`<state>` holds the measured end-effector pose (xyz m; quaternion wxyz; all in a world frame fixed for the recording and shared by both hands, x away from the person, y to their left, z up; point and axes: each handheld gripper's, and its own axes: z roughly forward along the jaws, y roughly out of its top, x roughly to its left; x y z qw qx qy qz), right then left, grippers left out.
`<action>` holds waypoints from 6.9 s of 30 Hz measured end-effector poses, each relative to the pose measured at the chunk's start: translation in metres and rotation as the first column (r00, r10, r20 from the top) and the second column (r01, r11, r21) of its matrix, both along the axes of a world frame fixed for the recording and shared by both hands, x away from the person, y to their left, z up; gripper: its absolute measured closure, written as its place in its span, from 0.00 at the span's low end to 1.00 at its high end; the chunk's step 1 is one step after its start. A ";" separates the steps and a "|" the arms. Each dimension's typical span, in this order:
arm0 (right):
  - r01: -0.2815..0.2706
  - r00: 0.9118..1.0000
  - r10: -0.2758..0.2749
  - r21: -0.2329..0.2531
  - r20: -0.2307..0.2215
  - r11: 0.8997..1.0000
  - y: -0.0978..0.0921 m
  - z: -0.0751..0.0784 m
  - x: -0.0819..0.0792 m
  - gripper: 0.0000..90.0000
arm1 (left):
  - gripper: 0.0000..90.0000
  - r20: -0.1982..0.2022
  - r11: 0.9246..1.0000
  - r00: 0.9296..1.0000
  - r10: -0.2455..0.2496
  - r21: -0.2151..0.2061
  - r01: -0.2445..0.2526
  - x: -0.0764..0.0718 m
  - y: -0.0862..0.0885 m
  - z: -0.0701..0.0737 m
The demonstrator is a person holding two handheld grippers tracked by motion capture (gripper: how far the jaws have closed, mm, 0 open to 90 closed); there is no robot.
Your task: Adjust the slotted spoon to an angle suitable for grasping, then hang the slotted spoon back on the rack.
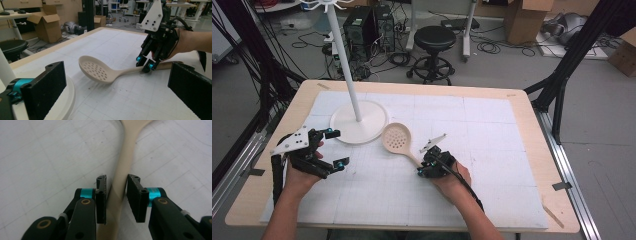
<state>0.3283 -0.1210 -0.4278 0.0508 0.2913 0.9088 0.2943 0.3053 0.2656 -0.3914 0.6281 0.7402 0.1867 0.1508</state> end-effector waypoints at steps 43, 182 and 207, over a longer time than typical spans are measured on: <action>-0.297 0.952 0.301 -0.062 0.060 0.953 0.030 0.002 -0.020 0.81 | 0.03 0.023 1.000 1.000 0.004 -0.030 -0.004 0.001 0.003 0.007; 0.029 0.914 -0.228 0.507 0.335 0.861 -0.135 0.066 -0.029 0.12 | 0.03 0.004 0.999 0.999 -0.034 0.022 0.034 -0.005 -0.006 0.008; 0.050 0.916 -0.245 0.514 0.319 0.856 -0.137 0.066 -0.023 0.12 | 0.03 -0.079 0.989 0.996 -0.048 0.138 0.058 0.011 -0.036 0.025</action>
